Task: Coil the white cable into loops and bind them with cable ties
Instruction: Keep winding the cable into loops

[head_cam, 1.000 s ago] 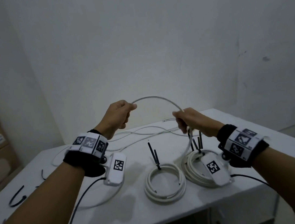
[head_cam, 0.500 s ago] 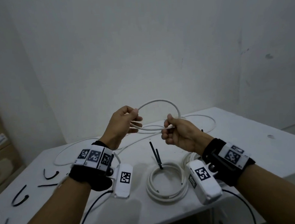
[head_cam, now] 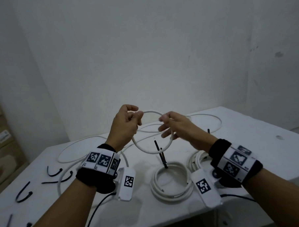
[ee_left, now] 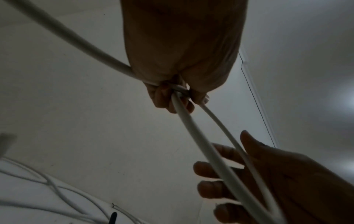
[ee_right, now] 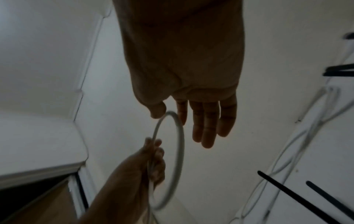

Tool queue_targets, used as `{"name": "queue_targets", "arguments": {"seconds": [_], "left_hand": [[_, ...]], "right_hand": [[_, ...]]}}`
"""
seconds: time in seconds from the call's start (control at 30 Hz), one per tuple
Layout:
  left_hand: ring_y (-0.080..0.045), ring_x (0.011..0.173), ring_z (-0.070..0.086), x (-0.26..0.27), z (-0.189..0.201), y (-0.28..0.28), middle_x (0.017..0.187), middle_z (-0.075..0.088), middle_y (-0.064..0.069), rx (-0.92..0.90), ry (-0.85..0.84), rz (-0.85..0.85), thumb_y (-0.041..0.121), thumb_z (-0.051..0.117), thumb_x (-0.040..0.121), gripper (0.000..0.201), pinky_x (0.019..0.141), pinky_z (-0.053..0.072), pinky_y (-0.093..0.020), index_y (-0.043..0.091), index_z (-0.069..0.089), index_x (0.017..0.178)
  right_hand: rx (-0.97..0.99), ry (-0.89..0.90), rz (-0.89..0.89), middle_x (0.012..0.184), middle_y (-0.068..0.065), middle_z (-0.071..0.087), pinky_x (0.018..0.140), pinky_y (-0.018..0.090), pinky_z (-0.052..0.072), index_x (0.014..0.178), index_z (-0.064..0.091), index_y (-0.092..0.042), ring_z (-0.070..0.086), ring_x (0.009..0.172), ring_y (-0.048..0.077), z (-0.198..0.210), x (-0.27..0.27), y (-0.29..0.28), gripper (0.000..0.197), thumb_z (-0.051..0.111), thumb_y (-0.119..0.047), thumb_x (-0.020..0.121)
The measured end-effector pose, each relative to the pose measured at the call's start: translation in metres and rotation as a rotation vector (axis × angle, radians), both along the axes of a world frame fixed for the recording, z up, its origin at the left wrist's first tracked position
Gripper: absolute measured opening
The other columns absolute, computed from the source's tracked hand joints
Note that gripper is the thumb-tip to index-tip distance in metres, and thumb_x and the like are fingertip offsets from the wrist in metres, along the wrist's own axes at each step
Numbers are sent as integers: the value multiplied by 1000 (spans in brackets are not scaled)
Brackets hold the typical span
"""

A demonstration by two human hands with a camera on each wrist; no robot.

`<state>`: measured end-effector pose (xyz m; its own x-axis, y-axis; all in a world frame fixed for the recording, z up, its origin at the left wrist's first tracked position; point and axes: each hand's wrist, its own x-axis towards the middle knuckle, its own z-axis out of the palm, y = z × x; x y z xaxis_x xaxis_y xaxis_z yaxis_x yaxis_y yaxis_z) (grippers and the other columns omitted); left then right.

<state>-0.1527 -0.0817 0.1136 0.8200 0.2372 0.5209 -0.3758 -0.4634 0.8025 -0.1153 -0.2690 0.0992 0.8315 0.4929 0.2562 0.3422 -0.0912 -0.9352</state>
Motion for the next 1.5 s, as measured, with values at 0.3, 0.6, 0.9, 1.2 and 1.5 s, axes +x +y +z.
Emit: {"name": "queue_targets", "arguments": {"seconds": [0.3, 0.6, 0.9, 1.2, 1.5], "left_hand": [[-5, 53, 52, -2, 1, 0, 80, 74, 0, 91, 81, -50, 25, 62, 93, 38, 61, 44, -28, 23, 40, 123], [-6, 81, 61, -8, -5, 0, 97, 74, 1, 225, 210, -126, 20, 63, 92, 66, 76, 45, -27, 33, 25, 144], [-3, 73, 64, -12, 2, -8, 99, 73, -2, 202, 241, -165, 15, 65, 91, 85, 77, 49, -26, 33, 6, 148], [-18, 60, 59, -16, 13, -1, 68, 65, -6, -31, 415, -324, 29, 47, 99, 33, 63, 49, -28, 0, 64, 102], [-9, 47, 31, -4, 7, 14, 52, 35, 6, -318, 221, -210, 20, 50, 99, 25, 49, 30, -21, 2, 67, 93]], "right_hand": [[-86, -217, -92, 73, 4, 65, 50, 25, 43, 95, 55, -16, 59, 56, 17, 8, 2, 11, 20, 43, -30, 99], [-379, -661, -237, 58, 1, 45, 55, 36, 35, 108, 45, -14, 47, 60, 27, -11, 6, 25, 11, 39, -18, 100], [-473, -953, -186, 93, 5, 64, 60, 33, 42, 113, 54, -11, 58, 75, 27, -8, 3, 26, 20, 45, -17, 97], [-328, -958, -303, 73, 4, 55, 53, 34, 36, 97, 50, -7, 50, 59, 29, -6, 10, 28, 13, 45, -19, 98], [161, -37, -396, 69, 5, 57, 44, 24, 37, 95, 54, -11, 49, 49, 14, -32, -9, 28, 21, 40, -26, 99]]}}
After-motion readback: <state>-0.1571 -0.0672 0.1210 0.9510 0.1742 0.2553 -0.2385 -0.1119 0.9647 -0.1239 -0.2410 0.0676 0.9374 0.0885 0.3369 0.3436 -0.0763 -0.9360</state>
